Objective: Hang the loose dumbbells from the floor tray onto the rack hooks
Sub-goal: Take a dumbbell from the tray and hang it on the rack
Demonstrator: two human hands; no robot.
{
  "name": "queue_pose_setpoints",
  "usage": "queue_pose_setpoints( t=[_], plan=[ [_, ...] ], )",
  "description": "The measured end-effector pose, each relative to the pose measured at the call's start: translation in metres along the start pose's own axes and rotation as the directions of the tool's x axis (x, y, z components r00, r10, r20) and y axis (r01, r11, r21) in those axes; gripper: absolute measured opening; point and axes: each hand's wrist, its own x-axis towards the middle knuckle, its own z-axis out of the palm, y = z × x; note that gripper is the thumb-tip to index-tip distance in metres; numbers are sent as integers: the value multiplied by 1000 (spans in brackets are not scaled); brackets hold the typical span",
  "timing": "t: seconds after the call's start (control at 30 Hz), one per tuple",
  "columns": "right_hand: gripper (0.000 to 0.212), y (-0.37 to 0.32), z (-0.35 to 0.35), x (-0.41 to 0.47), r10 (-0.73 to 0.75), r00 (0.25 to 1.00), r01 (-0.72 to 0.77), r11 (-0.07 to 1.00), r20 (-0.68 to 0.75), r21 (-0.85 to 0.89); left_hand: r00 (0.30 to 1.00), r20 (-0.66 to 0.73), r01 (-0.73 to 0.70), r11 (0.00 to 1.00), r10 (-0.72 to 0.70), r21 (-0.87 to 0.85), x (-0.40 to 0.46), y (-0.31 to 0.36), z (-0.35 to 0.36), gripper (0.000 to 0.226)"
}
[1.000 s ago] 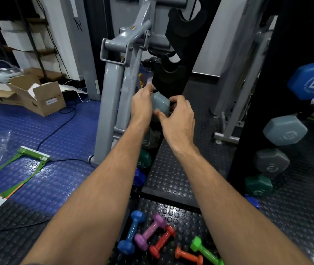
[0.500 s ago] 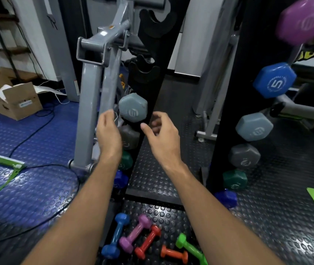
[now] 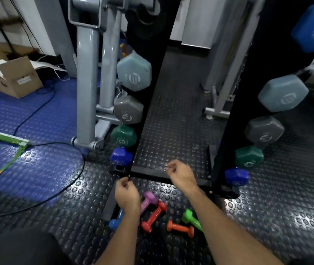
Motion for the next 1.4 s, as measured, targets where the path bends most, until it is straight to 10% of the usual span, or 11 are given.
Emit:
queue_pose_setpoints(
  t=[0.13, 0.23, 0.5, 0.97, 1.17, 1.4],
  plan=[
    [14, 38, 40, 1, 137, 981, -123, 986, 134, -109, 995, 55, 47, 905, -78, 422, 23, -63, -3, 31],
    [10, 53, 73, 2, 141, 967, -121, 987, 214, -105, 971, 188, -67, 590, -147, 805, 45, -104, -7, 46],
    [22, 69, 119, 5, 57, 944, -37, 997, 326, -66, 917, 360, -251, 454, -172, 855, 78, -154, 4, 45],
    [7, 58, 146, -14, 30, 923, -3, 998, 384, -69, 934, 303, -94, 685, -191, 722, 86, -128, -1, 38],
    [34, 26, 144, -31, -75, 910, 55, 997, 409, 60, 912, 288, 194, 927, -291, 322, 73, -93, 10, 37],
    [56, 16, 118, -30, -122, 932, 90, 990, 341, 108, 870, 296, 455, 874, -394, -172, 31, -46, 7, 36]
  ],
)
